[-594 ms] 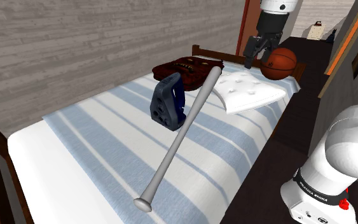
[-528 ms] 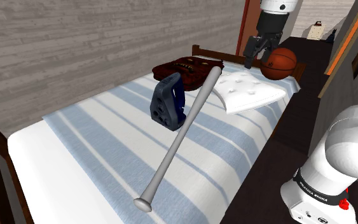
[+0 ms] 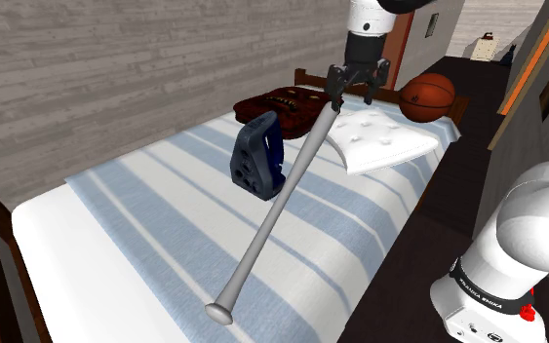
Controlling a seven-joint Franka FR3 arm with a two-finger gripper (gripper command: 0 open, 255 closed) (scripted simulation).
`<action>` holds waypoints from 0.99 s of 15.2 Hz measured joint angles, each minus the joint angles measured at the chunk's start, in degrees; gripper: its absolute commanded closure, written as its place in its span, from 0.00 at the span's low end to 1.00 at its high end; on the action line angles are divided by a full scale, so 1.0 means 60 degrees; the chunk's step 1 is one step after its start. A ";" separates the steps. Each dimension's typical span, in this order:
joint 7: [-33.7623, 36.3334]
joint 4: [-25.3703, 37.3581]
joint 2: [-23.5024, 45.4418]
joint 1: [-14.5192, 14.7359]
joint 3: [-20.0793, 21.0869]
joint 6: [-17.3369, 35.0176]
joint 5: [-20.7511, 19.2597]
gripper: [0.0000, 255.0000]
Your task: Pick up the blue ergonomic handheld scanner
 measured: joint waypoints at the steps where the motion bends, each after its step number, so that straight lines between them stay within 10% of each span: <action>1: 0.0426 0.0202 0.0335 -0.0055 0.0177 0.0105 0.0041 0.00; 15: 0.6084 0.4837 0.5889 -0.0631 0.1529 0.0454 -0.0731 0.00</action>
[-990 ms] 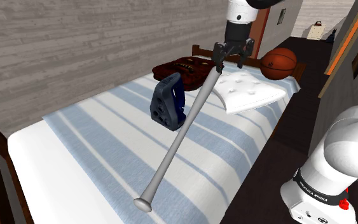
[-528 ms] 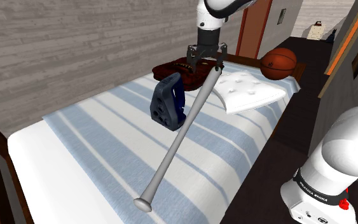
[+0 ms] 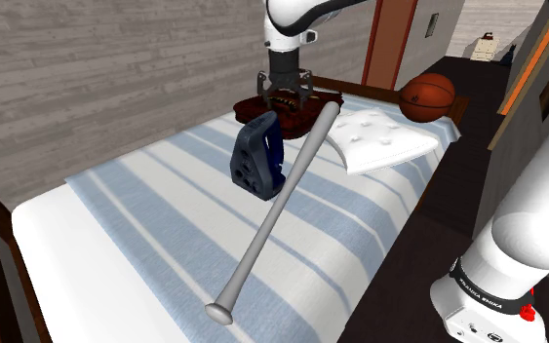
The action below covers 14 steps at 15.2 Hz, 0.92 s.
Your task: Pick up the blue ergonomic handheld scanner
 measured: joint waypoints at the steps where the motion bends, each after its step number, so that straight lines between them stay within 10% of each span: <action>1: 0.0337 0.0480 0.0479 0.0002 -0.0009 -0.0040 -0.0121 0.00; 5: 0.1500 0.2172 0.2046 0.0131 -0.0097 -0.0339 -0.0458 0.00; 12: 0.1766 0.1657 0.2267 0.0139 -0.0135 0.0367 -0.0530 0.00; 13: 0.1788 0.1647 0.2301 0.0149 -0.0133 0.0410 -0.0542 1.00; 14: 0.1798 0.1647 0.2314 0.0154 -0.0133 0.0435 -0.0549 1.00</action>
